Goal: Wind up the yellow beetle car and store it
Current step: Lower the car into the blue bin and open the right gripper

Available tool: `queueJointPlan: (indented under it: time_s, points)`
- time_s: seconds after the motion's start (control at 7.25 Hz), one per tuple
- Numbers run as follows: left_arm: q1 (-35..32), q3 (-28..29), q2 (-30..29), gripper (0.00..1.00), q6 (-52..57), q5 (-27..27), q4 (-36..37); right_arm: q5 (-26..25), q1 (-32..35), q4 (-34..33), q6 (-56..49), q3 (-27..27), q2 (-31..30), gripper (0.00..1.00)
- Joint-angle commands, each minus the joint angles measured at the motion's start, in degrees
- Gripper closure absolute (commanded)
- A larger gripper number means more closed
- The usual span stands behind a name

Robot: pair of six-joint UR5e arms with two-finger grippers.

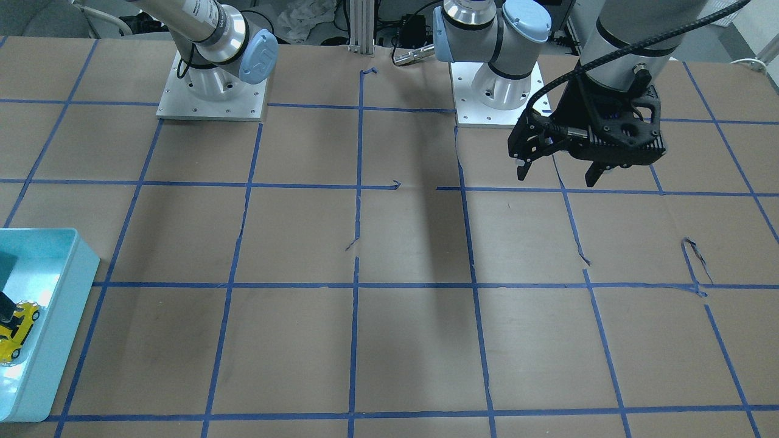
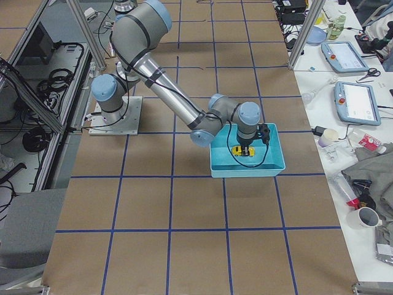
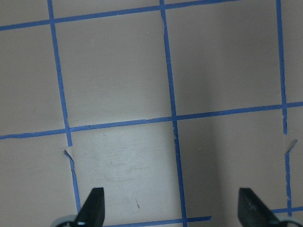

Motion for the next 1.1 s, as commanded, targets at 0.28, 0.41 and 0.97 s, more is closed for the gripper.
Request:
queueJointPlan:
  time_s: [0.28,0.41,0.97]
  points:
    - [0.00,-0.06,-0.13,0.00,0.25,0.15,0.10,0.66,0.00,0.20,2.07,-0.33,-2.26,0.00]
    - [0.00,-0.06,-0.04,0.00,0.26,0.15,0.10,0.49,0.61,1.07,4.87,-0.33,-6.63,0.00]
    - [0.09,-0.06,-0.04,0.00,0.17,0.06,0.45,-0.48,8.75,21.84,19.60,-0.07,-20.52,0.00]
